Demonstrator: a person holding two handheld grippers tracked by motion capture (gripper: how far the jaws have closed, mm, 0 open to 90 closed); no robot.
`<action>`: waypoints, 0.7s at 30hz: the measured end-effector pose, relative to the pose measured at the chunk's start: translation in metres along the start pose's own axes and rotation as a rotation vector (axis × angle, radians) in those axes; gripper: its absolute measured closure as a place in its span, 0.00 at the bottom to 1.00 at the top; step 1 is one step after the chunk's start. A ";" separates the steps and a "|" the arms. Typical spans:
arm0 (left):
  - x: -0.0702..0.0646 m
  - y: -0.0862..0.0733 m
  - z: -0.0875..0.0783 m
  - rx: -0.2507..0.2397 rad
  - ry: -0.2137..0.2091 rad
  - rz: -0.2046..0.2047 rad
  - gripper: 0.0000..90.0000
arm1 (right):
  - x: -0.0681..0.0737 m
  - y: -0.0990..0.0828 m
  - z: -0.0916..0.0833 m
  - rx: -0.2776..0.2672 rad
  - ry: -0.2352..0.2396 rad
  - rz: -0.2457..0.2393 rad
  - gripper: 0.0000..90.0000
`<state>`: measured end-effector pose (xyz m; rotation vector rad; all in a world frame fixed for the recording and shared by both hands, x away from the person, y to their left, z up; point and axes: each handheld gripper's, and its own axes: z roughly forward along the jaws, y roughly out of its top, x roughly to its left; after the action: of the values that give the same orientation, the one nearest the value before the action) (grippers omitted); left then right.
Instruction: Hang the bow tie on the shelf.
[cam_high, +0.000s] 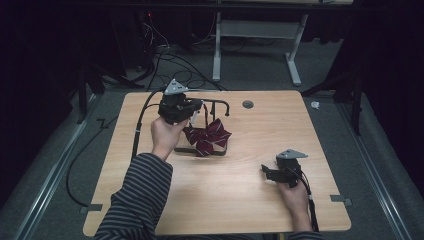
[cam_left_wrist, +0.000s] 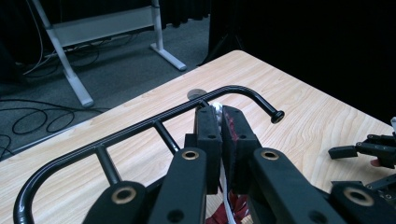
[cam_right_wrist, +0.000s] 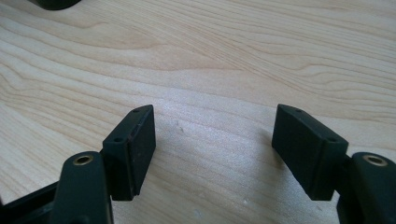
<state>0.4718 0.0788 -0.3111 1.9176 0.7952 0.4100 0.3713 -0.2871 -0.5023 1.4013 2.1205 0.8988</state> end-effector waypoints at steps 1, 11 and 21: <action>0.000 0.000 0.001 -0.002 0.001 -0.002 0.96 | 0.000 0.000 0.000 0.000 0.000 0.000 0.35; 0.003 -0.002 0.010 0.009 0.014 -0.010 0.96 | 0.000 0.000 0.000 0.000 0.000 0.000 0.35; 0.012 -0.004 0.017 0.018 0.046 -0.024 0.96 | 0.000 0.000 0.000 0.001 0.000 -0.002 0.35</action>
<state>0.4887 0.0766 -0.3232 1.9197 0.8535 0.4348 0.3712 -0.2871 -0.5023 1.3996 2.1219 0.8970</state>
